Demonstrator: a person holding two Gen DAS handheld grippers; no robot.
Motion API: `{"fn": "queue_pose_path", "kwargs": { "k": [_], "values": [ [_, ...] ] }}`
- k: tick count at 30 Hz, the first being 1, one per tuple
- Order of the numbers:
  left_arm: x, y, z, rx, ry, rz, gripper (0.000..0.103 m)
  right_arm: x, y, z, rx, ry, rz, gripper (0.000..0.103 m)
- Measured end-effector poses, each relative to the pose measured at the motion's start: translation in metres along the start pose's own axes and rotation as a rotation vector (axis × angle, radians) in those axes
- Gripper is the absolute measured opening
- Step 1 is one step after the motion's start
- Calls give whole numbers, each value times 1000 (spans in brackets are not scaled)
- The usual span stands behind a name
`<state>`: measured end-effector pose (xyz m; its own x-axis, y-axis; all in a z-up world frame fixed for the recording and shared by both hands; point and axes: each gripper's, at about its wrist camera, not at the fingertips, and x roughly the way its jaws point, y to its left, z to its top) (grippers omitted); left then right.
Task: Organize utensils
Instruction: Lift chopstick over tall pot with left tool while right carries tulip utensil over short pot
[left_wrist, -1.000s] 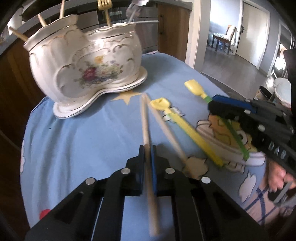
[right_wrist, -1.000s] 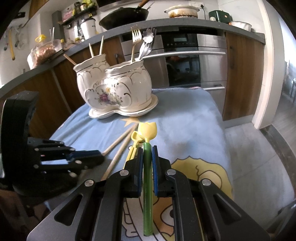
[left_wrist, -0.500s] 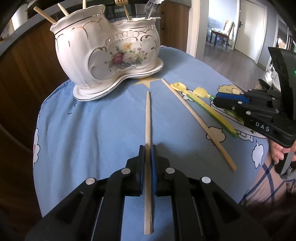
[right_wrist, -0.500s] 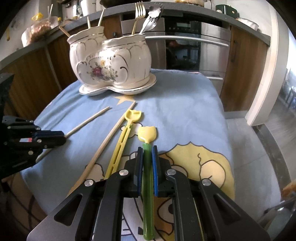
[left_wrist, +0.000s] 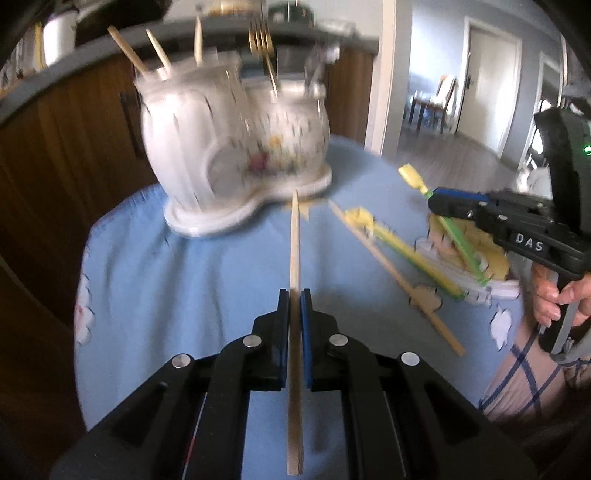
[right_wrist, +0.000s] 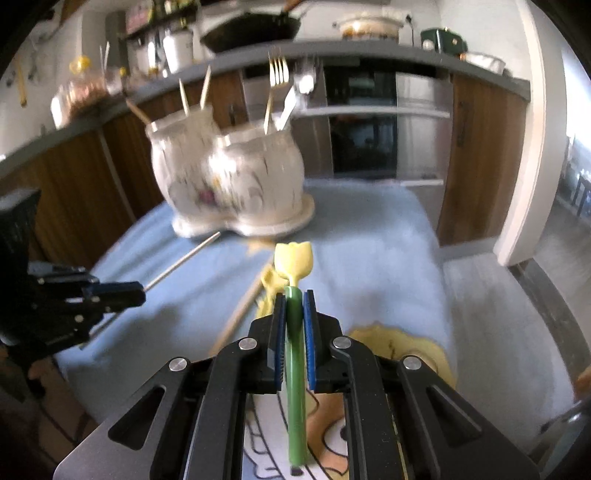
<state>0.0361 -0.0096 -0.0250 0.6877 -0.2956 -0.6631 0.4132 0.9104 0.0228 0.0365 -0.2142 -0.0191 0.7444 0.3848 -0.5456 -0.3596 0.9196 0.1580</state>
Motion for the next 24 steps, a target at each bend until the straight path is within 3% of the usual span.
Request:
{"fn": "queue_pose_path", "kwargs": {
  "k": [5,10,24],
  "values": [
    [-28,13,9,-7,-172,12,6,-6,10,19,-16,-70,25,10],
    [-46,27,27,-35,-295,17,6,-10,21,49,-34,-156,47,10],
    [-55,58,100,-76,-487,2,6,-13,22,119,-16,-351,108,10]
  ]
}}
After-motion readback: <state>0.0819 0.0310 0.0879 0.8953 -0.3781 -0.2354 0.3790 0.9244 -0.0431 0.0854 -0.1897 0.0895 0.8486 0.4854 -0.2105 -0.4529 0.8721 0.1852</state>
